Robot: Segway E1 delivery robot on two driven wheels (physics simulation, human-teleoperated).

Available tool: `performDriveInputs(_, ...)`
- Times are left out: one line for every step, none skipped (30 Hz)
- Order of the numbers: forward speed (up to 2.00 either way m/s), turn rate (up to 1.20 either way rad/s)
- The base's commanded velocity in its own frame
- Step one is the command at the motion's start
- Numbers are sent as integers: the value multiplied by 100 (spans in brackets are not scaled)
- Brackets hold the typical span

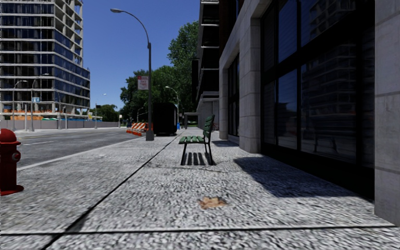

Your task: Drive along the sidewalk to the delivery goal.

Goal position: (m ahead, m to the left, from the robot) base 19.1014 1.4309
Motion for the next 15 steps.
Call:
performDriveInputs(200, 23)
performDriveInputs(200, 23)
performDriveInputs(200, 23)
performDriveInputs(200, 23)
performDriveInputs(199, 37)
performDriveInputs(199, 37)
performDriveInputs(193, 39)
performDriveInputs(185, 40)
performDriveInputs(172, 40)
performDriveInputs(166, 40)
performDriveInputs(164, 40)
performDriveInputs(164, 40)
performDriveInputs(163, 40)
performDriveInputs(163, 40)
performDriveInputs(163, 43)
